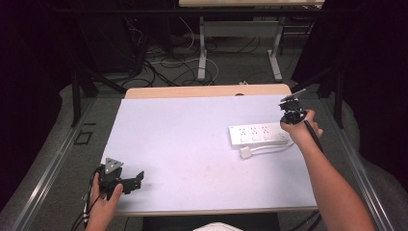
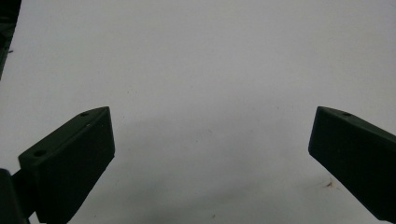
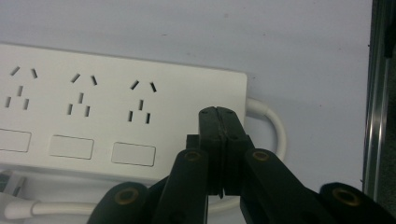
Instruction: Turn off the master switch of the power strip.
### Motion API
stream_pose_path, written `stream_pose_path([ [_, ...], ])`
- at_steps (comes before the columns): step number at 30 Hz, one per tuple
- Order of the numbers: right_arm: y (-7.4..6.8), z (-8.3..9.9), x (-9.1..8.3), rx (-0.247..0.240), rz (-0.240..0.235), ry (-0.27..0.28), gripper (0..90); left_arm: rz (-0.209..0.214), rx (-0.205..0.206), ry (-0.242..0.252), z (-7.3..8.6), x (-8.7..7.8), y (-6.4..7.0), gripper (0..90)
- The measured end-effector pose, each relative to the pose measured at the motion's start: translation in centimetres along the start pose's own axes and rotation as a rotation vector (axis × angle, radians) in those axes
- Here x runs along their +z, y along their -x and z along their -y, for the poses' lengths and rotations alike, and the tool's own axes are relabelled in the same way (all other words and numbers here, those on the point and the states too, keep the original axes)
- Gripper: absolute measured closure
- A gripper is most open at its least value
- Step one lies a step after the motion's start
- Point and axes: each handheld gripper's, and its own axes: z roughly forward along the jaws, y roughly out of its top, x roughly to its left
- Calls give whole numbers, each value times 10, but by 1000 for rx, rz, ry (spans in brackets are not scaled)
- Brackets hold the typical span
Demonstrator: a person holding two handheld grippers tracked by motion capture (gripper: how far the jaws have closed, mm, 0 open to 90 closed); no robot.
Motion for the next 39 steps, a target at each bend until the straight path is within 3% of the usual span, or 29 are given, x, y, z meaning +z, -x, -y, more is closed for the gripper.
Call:
stream_pose_path([
  [11, -5, 1, 8, 24, -9, -3, 900, 3, -5, -2, 0, 0, 0, 5],
  [18, -7, 2, 11, 23, 1, -35, 900, 4, 7, -14, 0, -1, 0, 5],
  [32, -2, 6, 12, 31, 4, -60, 900, 4, -5, -8, 0, 0, 0, 5],
  [33, 0, 7, 14, 43, -19, -46, 900, 4, 3, -16, 0, -1, 0, 5],
  [39, 4, 12, 19, 59, -14, -66, 900, 3, -1, -7, 0, 1, 1, 5],
])
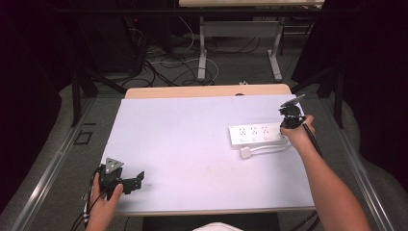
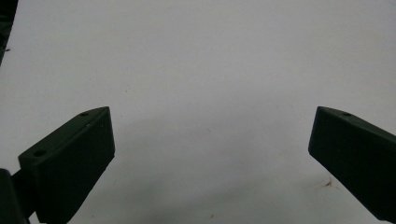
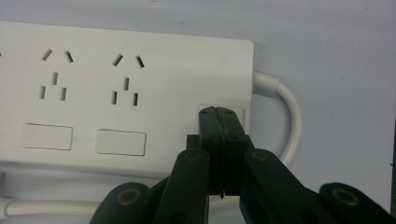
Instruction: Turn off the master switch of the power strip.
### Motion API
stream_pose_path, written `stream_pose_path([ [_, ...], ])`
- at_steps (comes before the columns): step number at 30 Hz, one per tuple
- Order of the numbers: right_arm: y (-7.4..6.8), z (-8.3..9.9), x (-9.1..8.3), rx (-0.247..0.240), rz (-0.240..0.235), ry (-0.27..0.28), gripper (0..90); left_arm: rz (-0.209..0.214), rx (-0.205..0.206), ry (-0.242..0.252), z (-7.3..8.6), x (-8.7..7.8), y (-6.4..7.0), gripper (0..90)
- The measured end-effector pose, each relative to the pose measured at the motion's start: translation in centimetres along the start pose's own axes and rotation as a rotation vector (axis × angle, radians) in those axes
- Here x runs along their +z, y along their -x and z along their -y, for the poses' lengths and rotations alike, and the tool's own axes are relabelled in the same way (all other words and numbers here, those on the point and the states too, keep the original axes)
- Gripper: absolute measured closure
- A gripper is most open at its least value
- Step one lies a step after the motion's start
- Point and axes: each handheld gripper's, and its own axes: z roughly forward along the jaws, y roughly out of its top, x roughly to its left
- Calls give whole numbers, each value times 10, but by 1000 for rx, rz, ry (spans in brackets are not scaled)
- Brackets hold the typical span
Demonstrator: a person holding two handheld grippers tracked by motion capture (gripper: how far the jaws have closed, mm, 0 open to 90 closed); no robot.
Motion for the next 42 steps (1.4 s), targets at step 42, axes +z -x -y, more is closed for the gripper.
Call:
stream_pose_path([
  [42, 7, 10, 5, 16, -20, 91, 900, -1, 8, -9, 0, 2, 1, 5],
])
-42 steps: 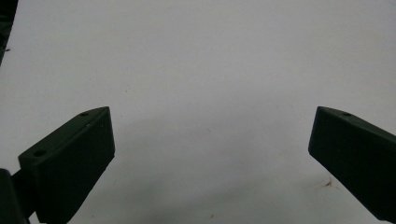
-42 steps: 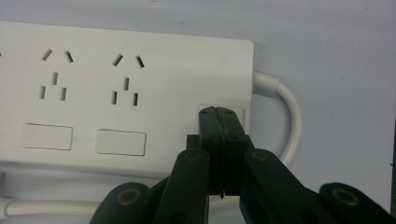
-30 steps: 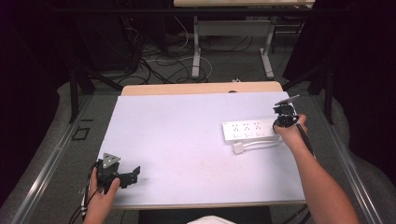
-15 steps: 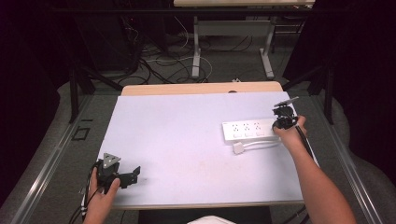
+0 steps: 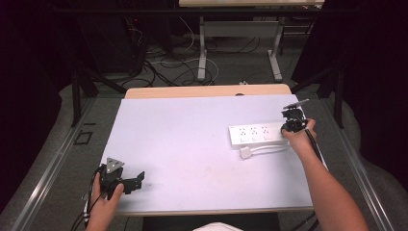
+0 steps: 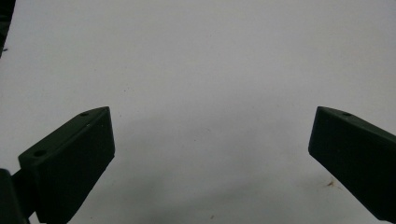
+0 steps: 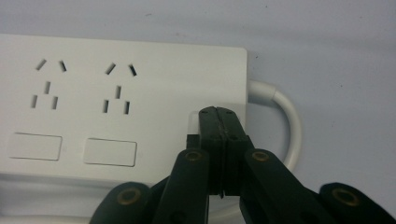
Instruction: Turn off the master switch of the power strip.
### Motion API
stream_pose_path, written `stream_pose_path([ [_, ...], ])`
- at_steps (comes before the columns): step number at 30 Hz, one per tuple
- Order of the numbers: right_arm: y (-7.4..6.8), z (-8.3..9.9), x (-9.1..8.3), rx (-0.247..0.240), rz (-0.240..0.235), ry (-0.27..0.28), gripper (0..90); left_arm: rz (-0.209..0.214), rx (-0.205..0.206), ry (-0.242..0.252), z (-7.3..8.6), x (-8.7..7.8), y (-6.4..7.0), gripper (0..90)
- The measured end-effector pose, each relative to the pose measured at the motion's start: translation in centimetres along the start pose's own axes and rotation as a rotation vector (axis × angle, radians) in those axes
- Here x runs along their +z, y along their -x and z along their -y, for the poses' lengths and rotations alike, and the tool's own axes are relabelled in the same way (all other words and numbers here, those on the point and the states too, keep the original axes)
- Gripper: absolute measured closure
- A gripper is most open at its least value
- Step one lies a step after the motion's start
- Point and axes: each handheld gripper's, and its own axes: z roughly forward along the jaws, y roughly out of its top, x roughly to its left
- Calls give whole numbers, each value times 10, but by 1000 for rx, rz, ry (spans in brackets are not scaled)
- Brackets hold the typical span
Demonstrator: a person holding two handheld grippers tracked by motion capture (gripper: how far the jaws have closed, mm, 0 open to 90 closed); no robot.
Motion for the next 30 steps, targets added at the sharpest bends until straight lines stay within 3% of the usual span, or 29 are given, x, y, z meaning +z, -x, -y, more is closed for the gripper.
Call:
stream_pose_path([
  [2, 1, -2, -2, -10, -6, -20, 900, -1, 1, 3, 0, 1, 0, 5],
  [19, 6, -5, -5, 13, -8, -9, 842, -1, -2, -2, 0, -1, -1, 4],
  [30, 6, -6, -5, 25, -27, -17, 757, -1, -3, 4, 1, 0, -1, 5],
])
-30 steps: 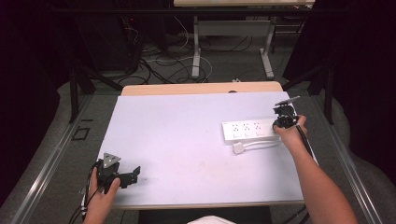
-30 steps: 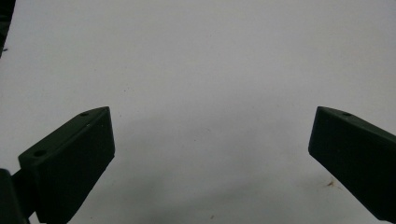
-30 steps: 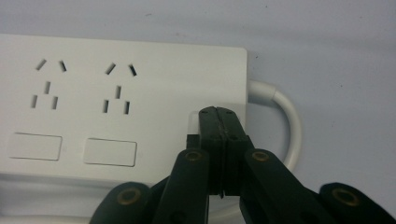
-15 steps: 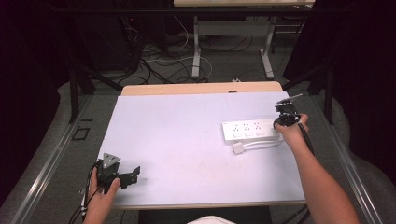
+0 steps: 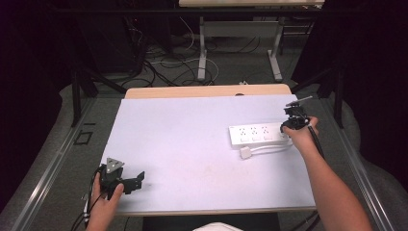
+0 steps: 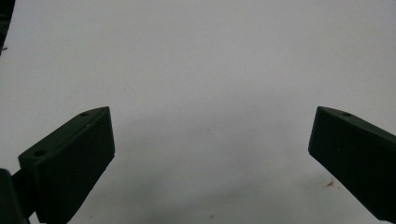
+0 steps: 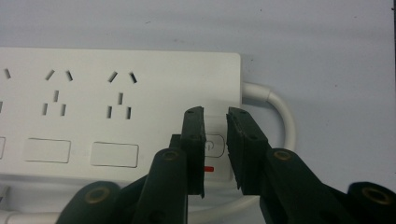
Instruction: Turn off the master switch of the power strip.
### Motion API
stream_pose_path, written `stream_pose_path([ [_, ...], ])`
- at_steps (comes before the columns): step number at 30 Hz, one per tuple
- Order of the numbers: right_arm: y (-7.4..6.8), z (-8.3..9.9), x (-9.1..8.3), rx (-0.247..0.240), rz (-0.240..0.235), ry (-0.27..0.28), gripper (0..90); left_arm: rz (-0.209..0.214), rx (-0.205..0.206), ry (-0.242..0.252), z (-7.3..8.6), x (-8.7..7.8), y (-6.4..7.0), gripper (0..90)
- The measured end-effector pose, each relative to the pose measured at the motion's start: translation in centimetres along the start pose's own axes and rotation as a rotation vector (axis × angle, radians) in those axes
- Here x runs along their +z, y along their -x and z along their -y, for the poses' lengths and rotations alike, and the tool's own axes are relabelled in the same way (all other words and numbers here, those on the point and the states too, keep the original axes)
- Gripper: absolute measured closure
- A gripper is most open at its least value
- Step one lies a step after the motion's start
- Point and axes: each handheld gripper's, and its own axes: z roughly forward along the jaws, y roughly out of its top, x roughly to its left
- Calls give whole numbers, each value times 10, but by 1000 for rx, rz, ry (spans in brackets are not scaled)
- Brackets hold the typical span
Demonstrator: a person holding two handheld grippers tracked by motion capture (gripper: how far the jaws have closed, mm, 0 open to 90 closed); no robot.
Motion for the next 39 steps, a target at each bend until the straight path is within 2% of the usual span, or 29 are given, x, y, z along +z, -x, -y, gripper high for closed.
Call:
stream_pose_path([
  [10, -1, -1, -3, -4, -4, 7, 672, 1, -1, -5, 0, -1, 0, 5],
  [17, -3, -4, -8, -14, -36, 19, 602, -2, 0, -1, 0, -1, -1, 5],
  [27, -6, -7, -8, -48, -18, 1, 451, 1, 1, -7, -1, 1, 0, 5],
  [31, -7, -8, -9, -28, -33, 11, 439, 1, -8, -2, -1, 0, 0, 5],
  [33, -7, -8, -10, -20, -48, 8, 439, 0, 5, -9, 0, -1, -1, 5],
  [36, -7, -8, -10, -41, -53, 7, 422, -2, -1, -1, 1, -1, 0, 5],
  [39, -7, -8, -10, -38, -54, 2, 433, -6, 0, -7, 1, -3, -1, 5],
])
